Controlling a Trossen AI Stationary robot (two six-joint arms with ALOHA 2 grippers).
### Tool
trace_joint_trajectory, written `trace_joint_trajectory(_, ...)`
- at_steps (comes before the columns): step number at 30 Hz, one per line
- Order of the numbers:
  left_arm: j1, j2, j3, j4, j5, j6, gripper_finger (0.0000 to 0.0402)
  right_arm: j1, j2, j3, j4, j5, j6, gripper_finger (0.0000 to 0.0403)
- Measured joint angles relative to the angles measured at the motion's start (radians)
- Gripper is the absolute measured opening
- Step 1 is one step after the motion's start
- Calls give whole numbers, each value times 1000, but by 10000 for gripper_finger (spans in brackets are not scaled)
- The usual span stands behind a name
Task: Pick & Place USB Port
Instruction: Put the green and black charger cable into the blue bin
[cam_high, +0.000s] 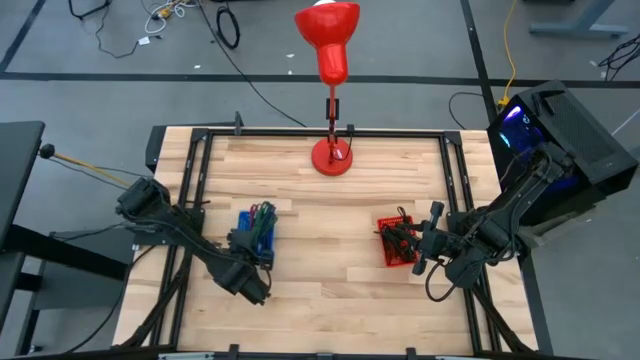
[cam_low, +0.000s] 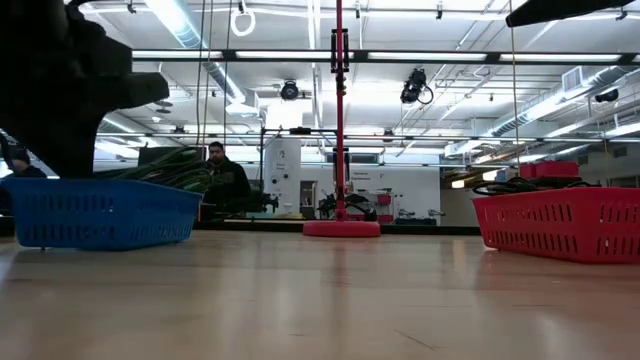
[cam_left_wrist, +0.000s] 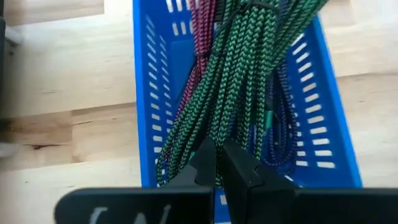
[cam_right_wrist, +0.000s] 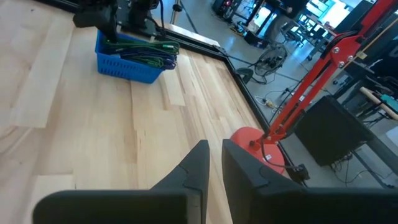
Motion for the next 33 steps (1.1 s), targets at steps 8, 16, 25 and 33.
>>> trace_joint_trajectory(8, 0, 0, 0, 4, 15, 23, 30, 0, 0, 0, -3, 0, 0, 47)
trace_joint_trajectory(16, -1, 0, 22, 3, -9, 72, 58, 0, 0, -23, 0, 1, 7, 47)
trace_joint_trajectory(25, -6, -1, 27, 0, -72, 86, 55, 0, 0, -26, 4, 2, 7, 47)
trace_joint_trajectory(33, -10, -3, 110, -117, -120, 131, 55, 0, 0, -26, 4, 3, 7, 47)
